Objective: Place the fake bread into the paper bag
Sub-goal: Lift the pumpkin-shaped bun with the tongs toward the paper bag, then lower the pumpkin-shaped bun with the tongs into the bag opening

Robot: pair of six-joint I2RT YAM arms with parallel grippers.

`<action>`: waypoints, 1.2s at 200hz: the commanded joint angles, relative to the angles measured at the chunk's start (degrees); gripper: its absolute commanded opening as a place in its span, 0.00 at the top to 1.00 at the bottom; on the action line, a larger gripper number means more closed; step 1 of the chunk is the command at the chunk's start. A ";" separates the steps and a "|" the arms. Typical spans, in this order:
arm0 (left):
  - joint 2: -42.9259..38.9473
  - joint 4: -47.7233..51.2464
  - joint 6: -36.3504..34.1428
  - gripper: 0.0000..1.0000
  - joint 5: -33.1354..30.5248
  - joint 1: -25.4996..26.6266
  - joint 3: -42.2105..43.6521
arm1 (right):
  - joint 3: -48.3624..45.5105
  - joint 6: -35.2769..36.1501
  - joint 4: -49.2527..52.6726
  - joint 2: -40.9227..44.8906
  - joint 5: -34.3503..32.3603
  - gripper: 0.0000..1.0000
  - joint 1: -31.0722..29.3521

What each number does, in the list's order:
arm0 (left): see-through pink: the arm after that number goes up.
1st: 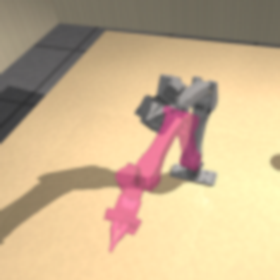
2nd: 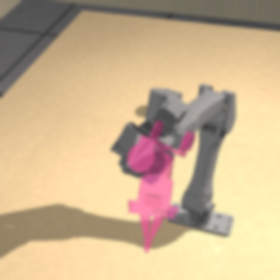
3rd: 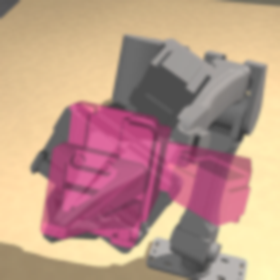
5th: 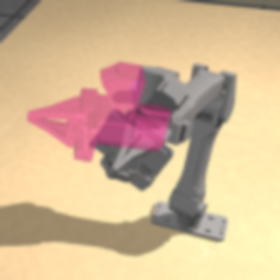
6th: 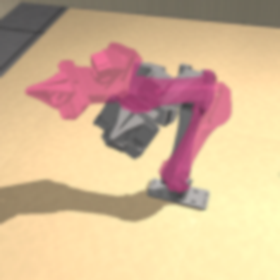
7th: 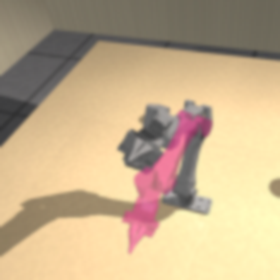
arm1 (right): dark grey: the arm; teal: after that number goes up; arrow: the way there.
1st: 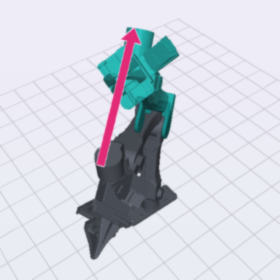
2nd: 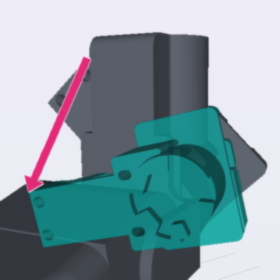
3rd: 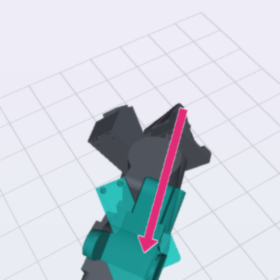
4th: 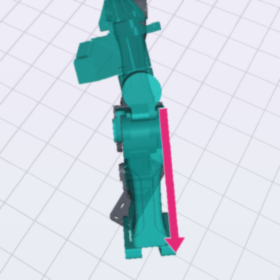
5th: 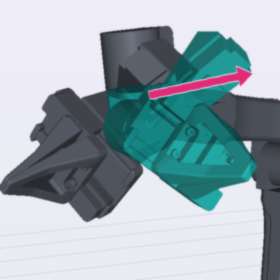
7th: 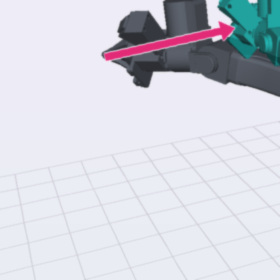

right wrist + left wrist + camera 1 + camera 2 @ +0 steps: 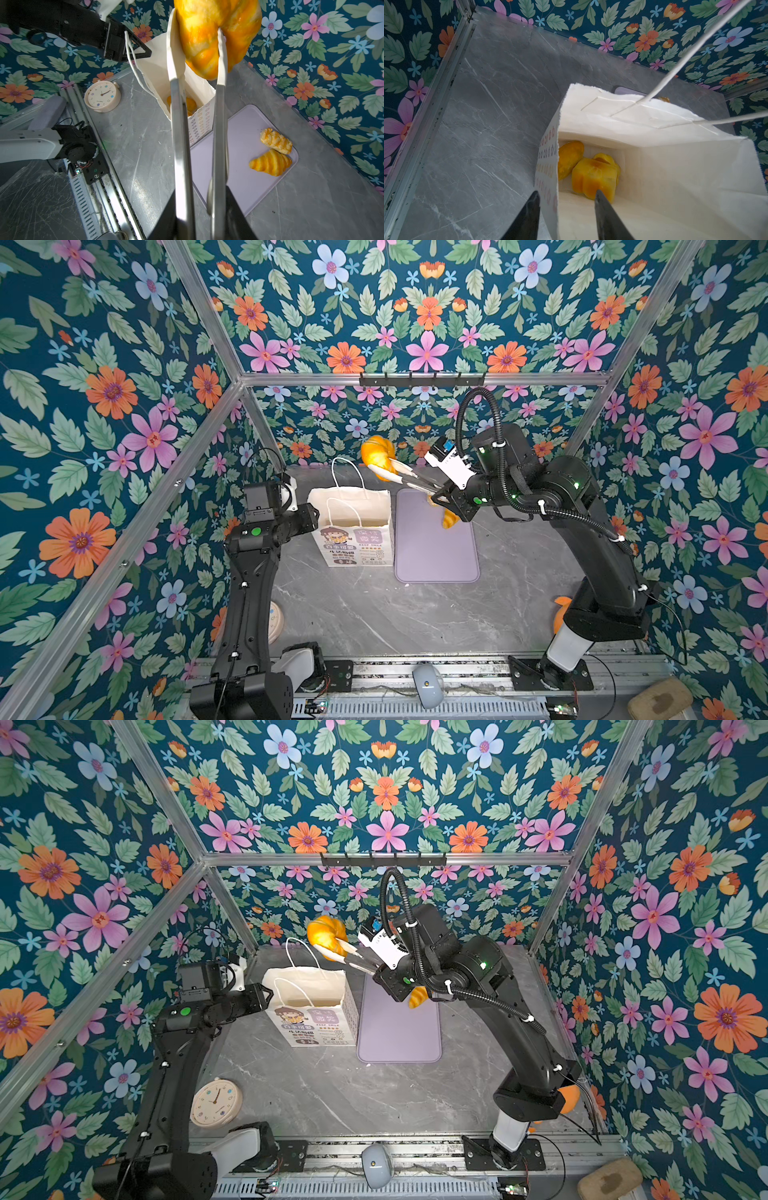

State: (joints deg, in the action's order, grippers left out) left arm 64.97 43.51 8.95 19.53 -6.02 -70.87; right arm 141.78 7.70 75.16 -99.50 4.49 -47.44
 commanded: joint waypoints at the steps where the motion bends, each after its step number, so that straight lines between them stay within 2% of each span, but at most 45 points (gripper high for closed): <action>1: 0.13 -0.44 0.10 0.56 0.28 -0.01 -0.41 | 0.49 0.99 -2.89 -0.96 3.39 0.80 -0.41; 68: -0.76 -0.52 -0.17 0.57 1.12 0.00 -0.07 | 8.29 2.40 2.68 -7.63 7.27 0.80 -0.97; 96: -0.81 -0.99 0.45 0.64 1.09 -0.04 0.55 | 8.25 2.48 3.33 -8.66 9.10 0.80 -1.41; 139: -0.18 -1.44 0.81 0.67 0.92 -0.04 0.34 | 8.25 2.50 5.29 -11.61 10.27 0.79 -1.49; 189: 0.06 -1.69 1.29 0.69 -0.39 0.01 0.38 | 8.07 3.17 6.37 -12.40 7.73 0.79 -1.49; 240: -0.19 -1.94 1.66 0.72 -0.48 -0.01 1.08 | 7.38 3.61 6.45 -13.29 9.45 0.79 -1.50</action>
State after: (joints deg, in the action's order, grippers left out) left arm 65.01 42.41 10.22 19.40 -6.02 -69.82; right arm 149.21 9.78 82.48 -112.33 12.58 -48.80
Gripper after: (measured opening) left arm 0.284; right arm 0.289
